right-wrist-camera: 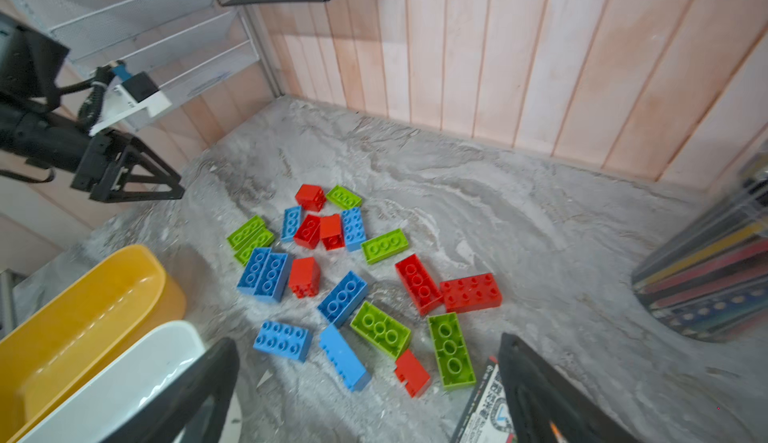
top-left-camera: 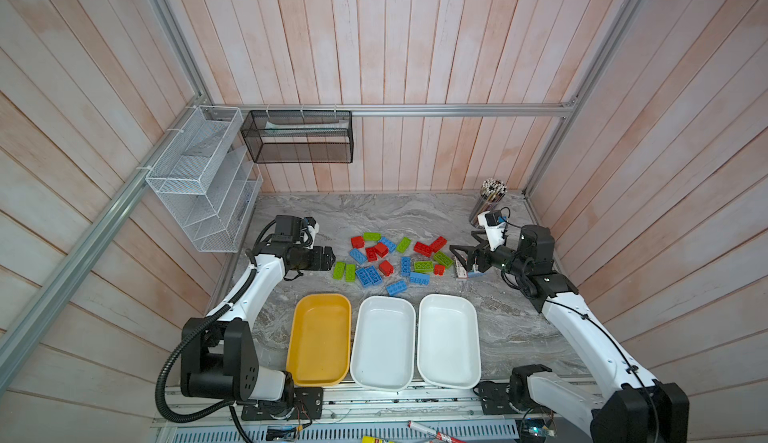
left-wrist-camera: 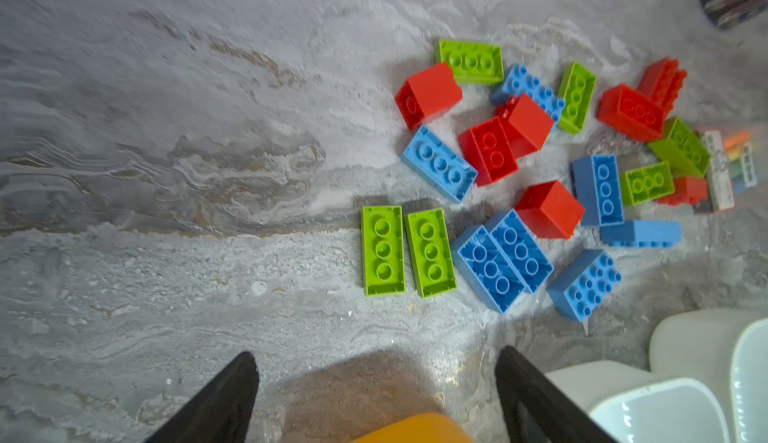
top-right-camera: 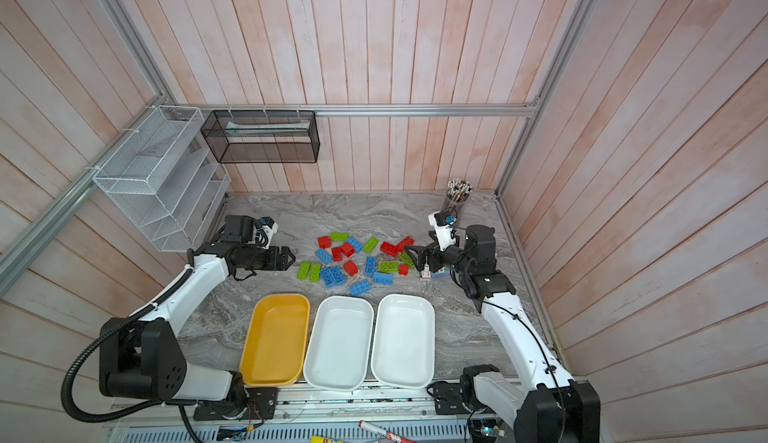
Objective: Sort the legos into containers by color
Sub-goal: 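Lower the left gripper and grasp a lime-green brick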
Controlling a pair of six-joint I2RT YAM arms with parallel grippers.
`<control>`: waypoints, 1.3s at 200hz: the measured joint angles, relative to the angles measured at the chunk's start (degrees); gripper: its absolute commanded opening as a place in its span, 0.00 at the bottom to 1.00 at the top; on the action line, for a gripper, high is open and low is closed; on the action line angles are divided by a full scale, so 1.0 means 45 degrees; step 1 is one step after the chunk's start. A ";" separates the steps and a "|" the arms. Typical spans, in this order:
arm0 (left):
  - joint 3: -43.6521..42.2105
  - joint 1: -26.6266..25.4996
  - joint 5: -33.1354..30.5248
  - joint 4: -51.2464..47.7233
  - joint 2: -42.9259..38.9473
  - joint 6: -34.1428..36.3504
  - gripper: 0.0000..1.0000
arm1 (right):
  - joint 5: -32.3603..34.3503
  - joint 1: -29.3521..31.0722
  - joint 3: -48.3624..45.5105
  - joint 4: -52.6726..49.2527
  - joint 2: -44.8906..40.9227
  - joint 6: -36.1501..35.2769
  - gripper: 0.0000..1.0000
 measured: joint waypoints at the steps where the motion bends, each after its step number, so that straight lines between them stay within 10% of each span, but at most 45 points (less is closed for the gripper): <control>1: 0.0000 -0.0034 -0.0010 -0.0034 0.0053 0.0005 0.90 | 0.0000 0.0019 0.0015 -0.0039 -0.0005 -0.0010 0.98; 97: 0.0899 -0.1413 -0.1093 0.0165 0.3716 0.0185 0.74 | 0.0126 0.2919 0.0520 -0.2191 -0.0097 0.0063 0.98; 260: 0.1744 -0.1831 -0.2506 0.0826 0.5289 0.0243 0.46 | 0.0636 0.3084 0.0520 -0.2200 -0.0073 0.0321 0.98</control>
